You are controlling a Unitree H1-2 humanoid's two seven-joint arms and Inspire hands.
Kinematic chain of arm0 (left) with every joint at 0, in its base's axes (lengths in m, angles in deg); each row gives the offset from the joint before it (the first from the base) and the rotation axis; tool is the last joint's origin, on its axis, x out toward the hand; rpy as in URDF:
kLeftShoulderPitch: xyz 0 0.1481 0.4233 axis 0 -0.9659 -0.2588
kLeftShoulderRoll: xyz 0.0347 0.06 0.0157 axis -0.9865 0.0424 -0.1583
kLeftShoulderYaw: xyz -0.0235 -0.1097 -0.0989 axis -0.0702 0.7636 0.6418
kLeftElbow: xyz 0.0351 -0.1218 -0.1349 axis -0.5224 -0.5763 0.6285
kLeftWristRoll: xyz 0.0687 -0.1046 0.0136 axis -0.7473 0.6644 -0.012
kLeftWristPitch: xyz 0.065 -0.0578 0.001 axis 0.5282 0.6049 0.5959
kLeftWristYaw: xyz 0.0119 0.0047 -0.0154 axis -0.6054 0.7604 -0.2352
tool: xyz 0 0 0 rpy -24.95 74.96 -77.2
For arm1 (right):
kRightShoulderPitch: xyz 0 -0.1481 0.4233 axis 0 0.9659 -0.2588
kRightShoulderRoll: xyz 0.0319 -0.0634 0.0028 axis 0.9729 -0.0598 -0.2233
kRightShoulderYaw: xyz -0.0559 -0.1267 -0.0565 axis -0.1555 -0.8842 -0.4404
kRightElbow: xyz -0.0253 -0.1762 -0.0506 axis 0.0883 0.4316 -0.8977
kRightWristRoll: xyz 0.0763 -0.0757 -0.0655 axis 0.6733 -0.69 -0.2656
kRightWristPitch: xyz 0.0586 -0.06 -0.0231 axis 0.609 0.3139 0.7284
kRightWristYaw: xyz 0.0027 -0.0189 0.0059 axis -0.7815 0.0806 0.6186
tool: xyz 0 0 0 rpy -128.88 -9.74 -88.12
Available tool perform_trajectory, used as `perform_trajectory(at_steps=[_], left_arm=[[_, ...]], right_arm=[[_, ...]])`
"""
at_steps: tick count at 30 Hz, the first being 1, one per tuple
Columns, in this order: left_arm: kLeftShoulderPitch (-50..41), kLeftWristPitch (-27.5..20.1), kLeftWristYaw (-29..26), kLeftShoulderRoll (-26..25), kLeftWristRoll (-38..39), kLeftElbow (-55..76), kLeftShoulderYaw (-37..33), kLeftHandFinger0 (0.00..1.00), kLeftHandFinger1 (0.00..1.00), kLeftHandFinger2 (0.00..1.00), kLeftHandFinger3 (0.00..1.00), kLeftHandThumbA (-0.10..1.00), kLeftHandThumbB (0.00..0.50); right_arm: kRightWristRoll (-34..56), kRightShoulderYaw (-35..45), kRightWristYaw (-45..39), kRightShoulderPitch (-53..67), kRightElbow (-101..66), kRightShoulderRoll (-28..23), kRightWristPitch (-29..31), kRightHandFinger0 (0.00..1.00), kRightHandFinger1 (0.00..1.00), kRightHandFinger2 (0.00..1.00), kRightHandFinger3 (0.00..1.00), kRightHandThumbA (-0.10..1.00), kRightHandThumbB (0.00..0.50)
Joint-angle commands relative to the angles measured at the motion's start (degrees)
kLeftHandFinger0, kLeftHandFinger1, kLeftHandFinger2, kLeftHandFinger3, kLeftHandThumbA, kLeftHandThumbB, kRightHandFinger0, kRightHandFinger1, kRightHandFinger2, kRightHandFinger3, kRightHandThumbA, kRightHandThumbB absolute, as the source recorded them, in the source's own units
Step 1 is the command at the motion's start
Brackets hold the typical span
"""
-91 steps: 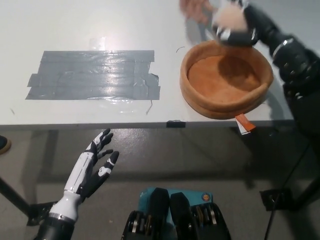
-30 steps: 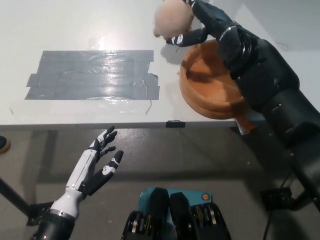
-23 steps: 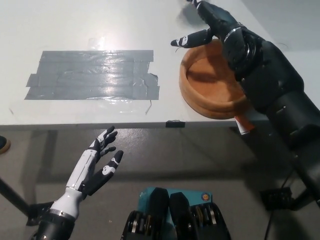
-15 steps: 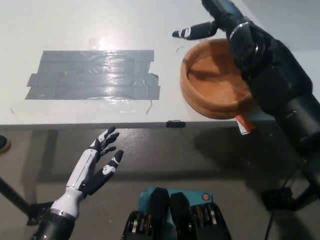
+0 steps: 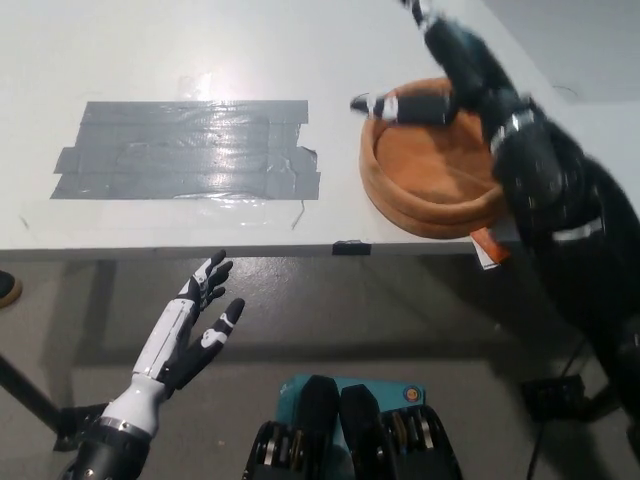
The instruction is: An emotional support dumpling is kept in a soft plate infront in the middle of the desk infront of the robot. The robot extends its right arm to pick up the dumpling and hands it to a person
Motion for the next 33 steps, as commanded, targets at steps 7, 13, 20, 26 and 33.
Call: perform_trajectory(at_steps=[7, 13, 20, 26, 33], left_arm=[[1.66, -4.45, 0.44, -0.18, 1.09, -0.55, 0.29, 1.00, 1.00, 1.00, 1.00, 0.83, 0.287], [0.10, -4.33, 0.58, -0.11, 0.93, -0.48, -0.01, 1.00, 1.00, 1.00, 1.00, 0.83, 0.294], [-0.83, -4.95, -0.06, 0.02, 0.12, -0.75, -0.05, 1.00, 1.00, 1.00, 1.00, 0.83, 0.304], [-1.61, -4.49, -0.04, 0.14, 0.02, -0.28, -0.11, 1.00, 1.00, 1.00, 1.00, 0.82, 0.309], [-3.02, -5.17, 0.10, 0.62, 0.27, -0.44, -0.60, 1.00, 1.00, 1.00, 1.00, 0.81, 0.313]], right_arm=[[13.87, 7.29, 1.21, 29.27, -54.36, 0.17, 2.18, 1.00, 1.00, 1.00, 1.00, 1.00, 0.327], [13.37, 6.46, 2.63, 37.40, -54.46, 1.10, 5.36, 1.00, 1.00, 1.00, 1.00, 1.00, 0.317], [14.74, 6.94, 3.79, 42.64, -50.50, 2.26, 10.70, 1.00, 1.00, 1.00, 1.00, 0.95, 0.267], [15.28, 8.14, 3.03, 43.69, -39.77, 3.51, 15.26, 1.00, 1.00, 1.00, 1.00, 0.98, 0.299], [14.89, 8.71, 2.74, 45.61, -27.26, 3.77, 18.57, 1.00, 1.00, 1.00, 1.00, 0.97, 0.276]])
